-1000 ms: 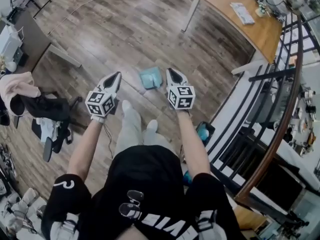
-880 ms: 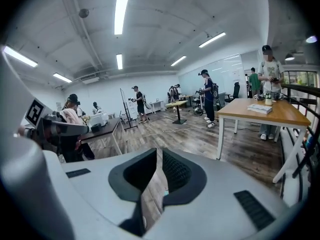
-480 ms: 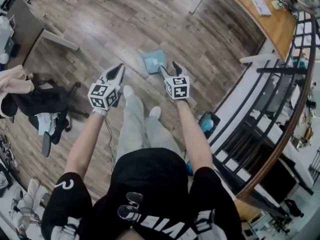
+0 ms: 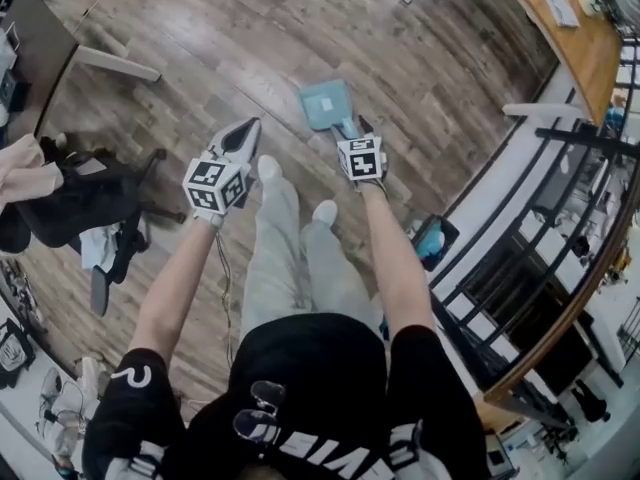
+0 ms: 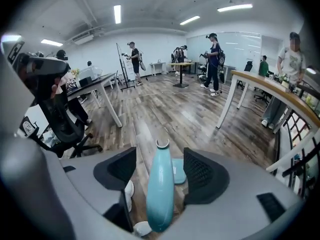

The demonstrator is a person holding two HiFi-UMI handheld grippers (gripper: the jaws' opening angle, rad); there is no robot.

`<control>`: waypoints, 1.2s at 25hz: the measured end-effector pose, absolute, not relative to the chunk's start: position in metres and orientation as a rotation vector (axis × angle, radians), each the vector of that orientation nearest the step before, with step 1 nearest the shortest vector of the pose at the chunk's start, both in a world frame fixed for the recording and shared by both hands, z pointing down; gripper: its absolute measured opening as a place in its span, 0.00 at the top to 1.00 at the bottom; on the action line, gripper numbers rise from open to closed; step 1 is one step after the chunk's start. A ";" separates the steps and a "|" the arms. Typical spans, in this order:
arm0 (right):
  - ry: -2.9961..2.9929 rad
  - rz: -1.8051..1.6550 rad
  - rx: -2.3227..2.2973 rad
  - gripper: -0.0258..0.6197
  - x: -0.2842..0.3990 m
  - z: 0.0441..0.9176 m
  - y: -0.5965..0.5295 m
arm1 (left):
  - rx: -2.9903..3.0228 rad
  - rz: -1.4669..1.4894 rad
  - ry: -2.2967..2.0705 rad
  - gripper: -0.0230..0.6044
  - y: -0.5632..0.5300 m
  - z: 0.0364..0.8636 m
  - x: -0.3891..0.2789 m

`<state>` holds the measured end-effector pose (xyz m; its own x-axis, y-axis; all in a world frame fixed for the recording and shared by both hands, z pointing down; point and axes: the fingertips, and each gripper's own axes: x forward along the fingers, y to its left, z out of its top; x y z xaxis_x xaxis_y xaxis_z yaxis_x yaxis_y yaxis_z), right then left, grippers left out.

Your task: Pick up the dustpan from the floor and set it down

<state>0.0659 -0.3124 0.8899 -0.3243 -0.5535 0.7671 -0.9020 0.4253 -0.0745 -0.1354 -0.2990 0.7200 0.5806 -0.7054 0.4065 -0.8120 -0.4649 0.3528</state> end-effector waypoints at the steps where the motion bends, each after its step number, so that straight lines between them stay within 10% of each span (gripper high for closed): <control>1: -1.994 0.673 1.218 0.54 0.066 0.899 -0.314 | 2.293 0.281 -1.208 0.97 -0.301 0.726 -0.137; 8: -1.863 0.705 1.218 0.55 0.077 0.939 -0.324 | 2.243 0.319 -1.186 0.97 -0.310 0.755 -0.142; 15: -1.806 0.716 1.203 0.82 0.079 0.951 -0.324 | 2.237 0.344 -1.166 0.97 -0.325 0.765 -0.137; 30: -1.859 0.749 1.270 0.83 0.097 0.865 -0.320 | 2.261 0.305 -1.194 0.97 -0.321 0.727 -0.113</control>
<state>0.0971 -0.3200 0.8652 -0.2264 -0.5014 0.8351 -0.9402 0.3366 -0.0529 -0.1129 -0.3213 0.7266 0.5776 -0.6874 0.4403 -0.8143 -0.4474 0.3698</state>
